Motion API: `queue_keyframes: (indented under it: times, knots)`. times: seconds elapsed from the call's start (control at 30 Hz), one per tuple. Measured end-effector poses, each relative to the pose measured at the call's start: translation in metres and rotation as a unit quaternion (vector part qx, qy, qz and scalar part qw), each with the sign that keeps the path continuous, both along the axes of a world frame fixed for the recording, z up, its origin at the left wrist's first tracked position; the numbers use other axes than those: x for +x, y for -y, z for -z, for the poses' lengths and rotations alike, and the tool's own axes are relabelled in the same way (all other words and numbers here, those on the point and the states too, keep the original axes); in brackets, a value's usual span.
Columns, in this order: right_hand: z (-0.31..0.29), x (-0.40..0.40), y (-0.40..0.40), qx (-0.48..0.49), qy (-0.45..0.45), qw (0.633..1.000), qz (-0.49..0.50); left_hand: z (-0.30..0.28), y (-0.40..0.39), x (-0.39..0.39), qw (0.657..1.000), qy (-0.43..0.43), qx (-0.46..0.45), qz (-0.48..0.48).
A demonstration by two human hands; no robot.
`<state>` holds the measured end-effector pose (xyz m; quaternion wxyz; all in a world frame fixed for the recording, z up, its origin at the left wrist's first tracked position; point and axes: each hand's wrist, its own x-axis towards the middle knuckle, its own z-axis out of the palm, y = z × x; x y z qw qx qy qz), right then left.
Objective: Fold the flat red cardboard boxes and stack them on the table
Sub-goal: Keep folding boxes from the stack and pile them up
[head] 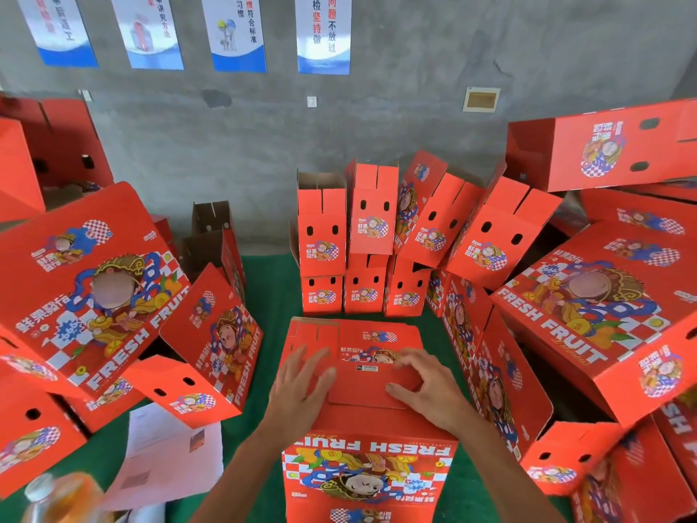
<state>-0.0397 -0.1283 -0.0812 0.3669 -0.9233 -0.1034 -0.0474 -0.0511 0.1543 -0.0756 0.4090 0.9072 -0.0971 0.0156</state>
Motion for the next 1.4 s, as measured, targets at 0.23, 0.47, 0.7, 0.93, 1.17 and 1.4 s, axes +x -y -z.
queue_keyframes:
  times: [0.23, 0.47, 0.7, 0.93, 1.17, 1.4]
  knots:
    - [-0.002, 0.007, -0.004, -0.137, -0.038, 0.990, 0.013, 0.002, 0.010, 0.019, 0.976, -0.084, 0.198, -0.016]
    - [-0.009, 0.011, -0.010, -0.115, -0.060, 0.987, 0.091, 0.003, 0.018, 0.031, 0.970, -0.070, 0.221, -0.071]
    - [-0.009, -0.012, 0.032, 0.169, -0.455, 0.852, 0.195, -0.001, 0.007, 0.028, 0.963, -0.119, 0.214, -0.111]
    - [0.003, -0.025, 0.042, 0.213, -0.556, 0.790, 0.147, -0.002, -0.002, 0.016, 0.976, -0.108, 0.159, -0.107]
    - [-0.004, -0.032, 0.026, 0.223, -0.540, 0.800, 0.137, -0.016, -0.023, 0.004, 0.981, -0.078, 0.108, -0.141]
    - [-0.115, -0.009, -0.011, 0.262, -0.303, 0.915, 0.035, -0.093, -0.061, 0.003, 0.957, 0.086, -0.145, -0.237]
